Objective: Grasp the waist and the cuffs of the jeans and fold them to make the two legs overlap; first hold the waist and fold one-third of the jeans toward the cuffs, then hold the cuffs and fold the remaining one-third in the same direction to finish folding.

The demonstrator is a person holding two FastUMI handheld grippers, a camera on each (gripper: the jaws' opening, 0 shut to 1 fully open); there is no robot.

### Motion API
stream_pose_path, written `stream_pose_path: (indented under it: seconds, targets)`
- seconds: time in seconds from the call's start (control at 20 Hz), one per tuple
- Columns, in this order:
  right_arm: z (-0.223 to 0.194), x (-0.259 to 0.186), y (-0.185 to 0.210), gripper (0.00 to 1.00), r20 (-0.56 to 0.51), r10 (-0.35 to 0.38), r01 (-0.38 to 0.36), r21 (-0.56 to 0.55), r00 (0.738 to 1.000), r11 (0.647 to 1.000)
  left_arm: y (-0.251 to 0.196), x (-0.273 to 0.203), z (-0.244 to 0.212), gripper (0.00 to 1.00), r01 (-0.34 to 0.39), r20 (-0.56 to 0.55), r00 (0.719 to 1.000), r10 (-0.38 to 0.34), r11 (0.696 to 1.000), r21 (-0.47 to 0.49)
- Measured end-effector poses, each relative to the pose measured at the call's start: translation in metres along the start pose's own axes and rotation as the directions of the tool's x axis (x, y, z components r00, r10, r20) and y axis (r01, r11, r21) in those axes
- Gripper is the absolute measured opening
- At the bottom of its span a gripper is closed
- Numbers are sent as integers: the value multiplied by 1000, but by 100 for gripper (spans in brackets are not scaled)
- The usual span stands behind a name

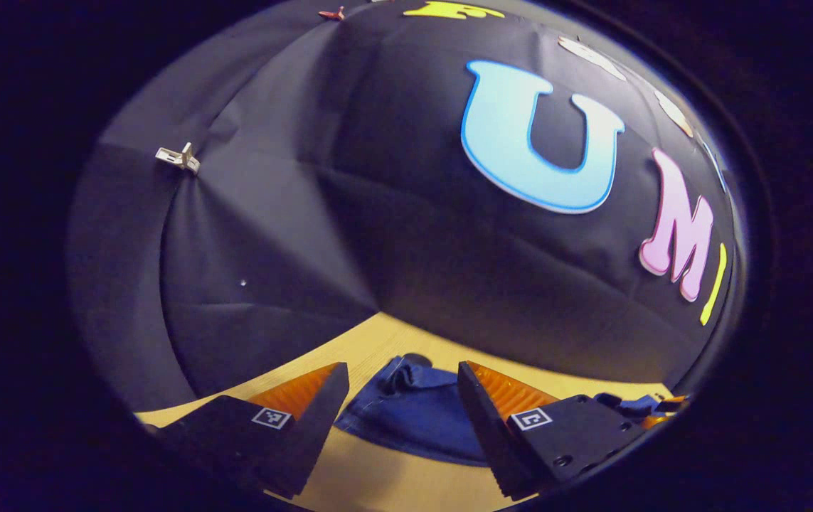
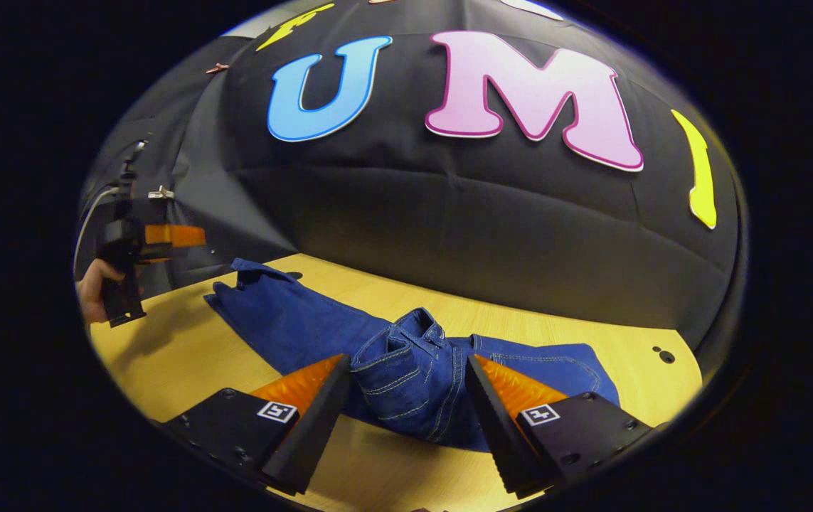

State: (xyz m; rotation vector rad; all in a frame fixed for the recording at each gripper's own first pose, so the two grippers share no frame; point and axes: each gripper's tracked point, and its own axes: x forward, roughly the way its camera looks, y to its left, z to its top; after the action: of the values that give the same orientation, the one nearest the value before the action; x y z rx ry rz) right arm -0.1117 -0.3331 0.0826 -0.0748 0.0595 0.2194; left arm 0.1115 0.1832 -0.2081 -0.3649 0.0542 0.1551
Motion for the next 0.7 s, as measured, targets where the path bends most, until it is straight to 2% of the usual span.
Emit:
stream_pose_path:
  seconds: [0.15, 0.25, 0.35, 0.5, 0.55, 0.6, 0.7]
  targets:
    - [1, -6, -3, 98, 2, 3, -3, -10, 1000, 1000, 32, 31, -31, 96, -83, -141, 986, 90, 995, 50]
    - [-2, -9, -9, 98, 0, -4, 4, -1, 1000, 1000, 29, 45, -36, 96, -86, -163, 983, 90, 996, 33]
    - [-10, -13, -13, 97, -19, -10, 11, 19, 1000, 1000, 29, 53, -50, 96, -95, -229, 968, 100, 995, 32]
    - [-19, -14, -24, 97, -42, -21, 22, 18, 999, 1000, 28, 52, -75, 96, -116, -328, 932, 154, 984, 134]
    - [-19, -14, -26, 98, -44, -24, 25, 14, 999, 1000, 27, 57, -72, 99, -107, -322, 932, 165, 976, 189]
    - [-20, -15, -29, 97, -42, -26, 26, 13, 999, 1000, 31, 60, -77, 97, -104, -347, 920, 183, 966, 235]
    - [-19, -15, -33, 98, -41, -32, 33, 21, 999, 999, 28, 54, -68, 99, -95, -339, 923, 180, 963, 251]
